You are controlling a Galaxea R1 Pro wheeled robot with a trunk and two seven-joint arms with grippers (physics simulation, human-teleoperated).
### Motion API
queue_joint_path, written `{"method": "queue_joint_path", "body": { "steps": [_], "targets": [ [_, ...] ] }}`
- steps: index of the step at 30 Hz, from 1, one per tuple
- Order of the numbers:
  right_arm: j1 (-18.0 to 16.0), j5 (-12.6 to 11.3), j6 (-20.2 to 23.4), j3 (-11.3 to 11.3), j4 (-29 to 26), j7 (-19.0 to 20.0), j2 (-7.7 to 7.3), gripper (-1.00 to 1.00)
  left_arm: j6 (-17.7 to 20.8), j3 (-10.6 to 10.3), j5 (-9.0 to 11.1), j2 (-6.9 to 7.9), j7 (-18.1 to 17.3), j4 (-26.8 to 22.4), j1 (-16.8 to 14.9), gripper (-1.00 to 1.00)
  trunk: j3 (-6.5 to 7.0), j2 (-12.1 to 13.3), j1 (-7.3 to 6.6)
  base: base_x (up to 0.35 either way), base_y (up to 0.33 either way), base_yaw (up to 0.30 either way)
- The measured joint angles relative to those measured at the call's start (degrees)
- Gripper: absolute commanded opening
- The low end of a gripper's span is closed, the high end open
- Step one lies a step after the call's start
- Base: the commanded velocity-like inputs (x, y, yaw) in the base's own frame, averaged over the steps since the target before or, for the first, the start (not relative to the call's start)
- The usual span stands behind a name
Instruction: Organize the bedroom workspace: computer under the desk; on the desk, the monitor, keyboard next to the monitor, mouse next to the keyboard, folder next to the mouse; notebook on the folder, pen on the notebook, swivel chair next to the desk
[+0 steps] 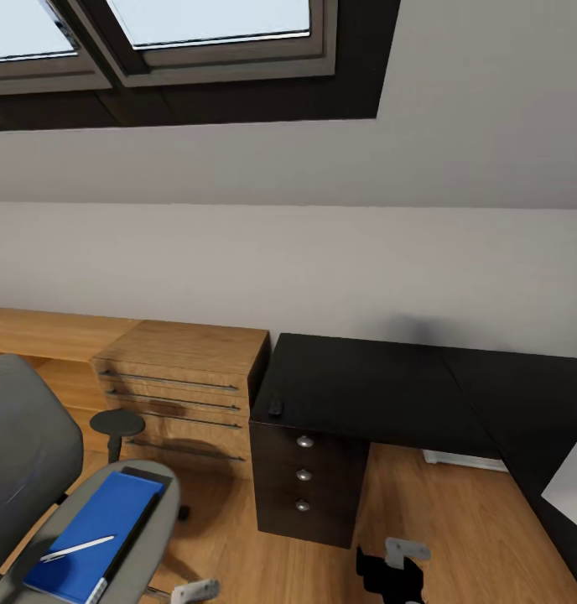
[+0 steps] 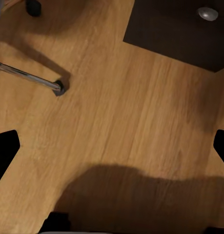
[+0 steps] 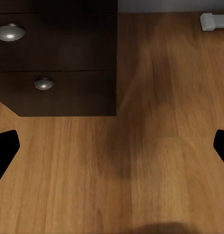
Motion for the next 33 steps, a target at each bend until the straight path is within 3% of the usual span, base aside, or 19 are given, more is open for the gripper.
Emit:
{"method": "queue_joint_path", "body": {
  "steps": [3,4,9,13,20,33],
  "targets": [
    [0.0,0.0,-3.8,0.1,3.8,-0.1,0.00,1.00,-4.2,-0.1,0.0,0.19,0.0,3.6,0.0,1.00,0.00,0.0,0.00,0.000,0.000,0.000],
    [0.0,0.0,-11.5,0.1,10.5,-0.1,-0.27,1.00,-8.4,-0.3,0.0,0.25,-0.1,8.5,0.0,1.00,-0.02,0.0,0.00,0.000,0.000,0.000],
    [0.0,0.0,-18.3,0.1,15.4,-0.1,-0.40,1.00,-10.6,-0.6,0.0,0.23,-0.1,12.2,0.0,1.00,0.00,0.0,0.01,-0.066,0.000,0.000],
    [0.0,0.8,-24.1,0.2,20.6,-0.1,-0.98,1.00,-14.5,-0.6,0.1,0.30,-0.2,15.4,0.0,1.00,0.13,0.0,0.04,-0.301,0.000,0.000],
    [-0.1,3.7,-28.2,0.2,24.6,0.1,-1.05,1.00,-14.9,-0.6,0.1,0.31,-0.1,15.7,0.0,1.00,0.35,0.0,0.04,-0.335,0.000,0.000],
    [0.0,4.0,-29.2,0.3,26.3,0.2,-0.88,1.00,-14.9,-0.5,0.1,0.32,0.0,15.7,0.0,1.00,0.37,0.0,0.04,-0.337,0.000,0.000]
  ]
}}
